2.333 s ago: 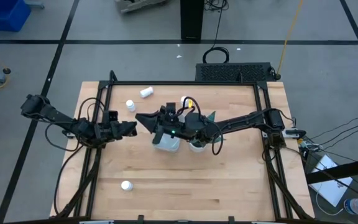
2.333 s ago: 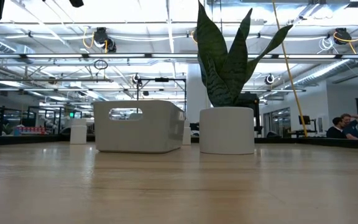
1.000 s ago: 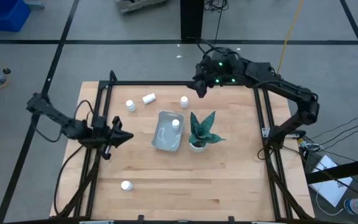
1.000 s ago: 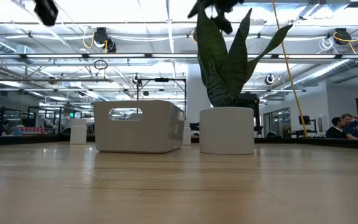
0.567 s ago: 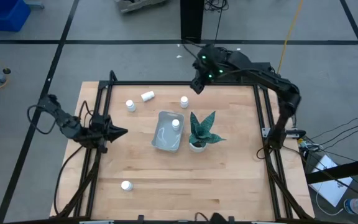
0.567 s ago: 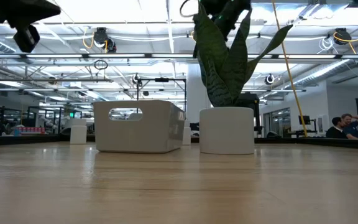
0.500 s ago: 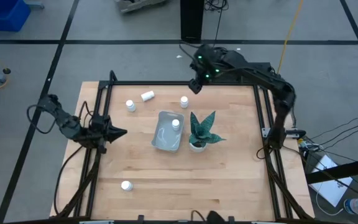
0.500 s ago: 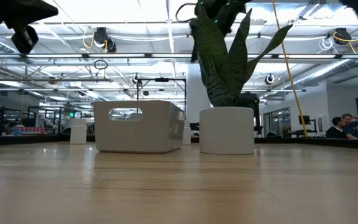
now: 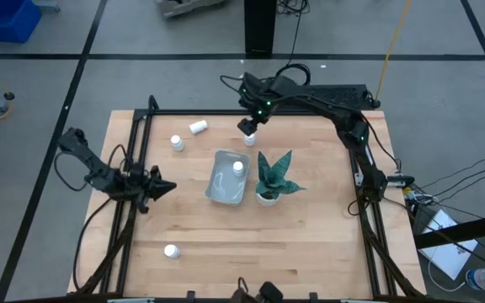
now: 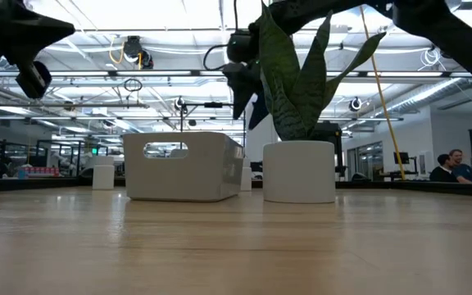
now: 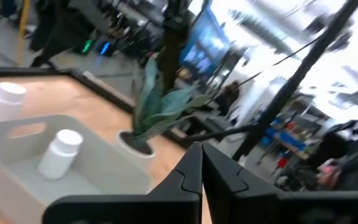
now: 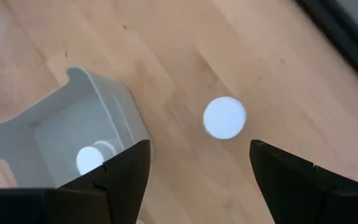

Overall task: Pick and place pill bottles into a basket
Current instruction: Put the white pill bottle into the gray bin

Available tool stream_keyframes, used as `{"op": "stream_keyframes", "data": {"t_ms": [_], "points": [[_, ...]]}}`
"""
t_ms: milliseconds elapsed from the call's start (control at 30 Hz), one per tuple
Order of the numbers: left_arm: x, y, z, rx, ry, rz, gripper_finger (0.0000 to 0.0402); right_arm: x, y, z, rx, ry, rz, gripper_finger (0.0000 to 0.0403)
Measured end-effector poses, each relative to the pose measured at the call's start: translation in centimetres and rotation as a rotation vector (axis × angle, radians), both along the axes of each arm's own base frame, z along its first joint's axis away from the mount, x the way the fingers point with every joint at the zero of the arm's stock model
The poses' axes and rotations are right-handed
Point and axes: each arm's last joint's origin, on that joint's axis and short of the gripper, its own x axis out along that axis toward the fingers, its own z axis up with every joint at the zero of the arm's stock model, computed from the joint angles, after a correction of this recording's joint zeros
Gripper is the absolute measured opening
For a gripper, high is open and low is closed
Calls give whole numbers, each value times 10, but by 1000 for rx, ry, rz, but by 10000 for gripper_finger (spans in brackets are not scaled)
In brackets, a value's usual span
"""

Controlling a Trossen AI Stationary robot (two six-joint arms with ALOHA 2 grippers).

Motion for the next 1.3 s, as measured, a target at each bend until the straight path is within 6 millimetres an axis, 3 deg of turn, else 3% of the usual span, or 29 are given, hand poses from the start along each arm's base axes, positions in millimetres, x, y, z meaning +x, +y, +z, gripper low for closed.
{"op": "stream_keyframes", "data": {"t_ms": [367, 667, 900, 1300], "points": [[0, 0, 1, 25, -8, 8, 4, 15, 0, -26, -48, 63, -8, 265], [0, 0, 1, 20, -9, 8, 26, 21, -4, -52, -41, 127, -13, 265], [0, 0, 1, 17, -11, 8, 4, 20, -3, -62, -25, 154, -11, 265], [-1, 1, 2, 7, -16, 24, 25, 24, 0, -69, -11, 120, -1, 264]]}}
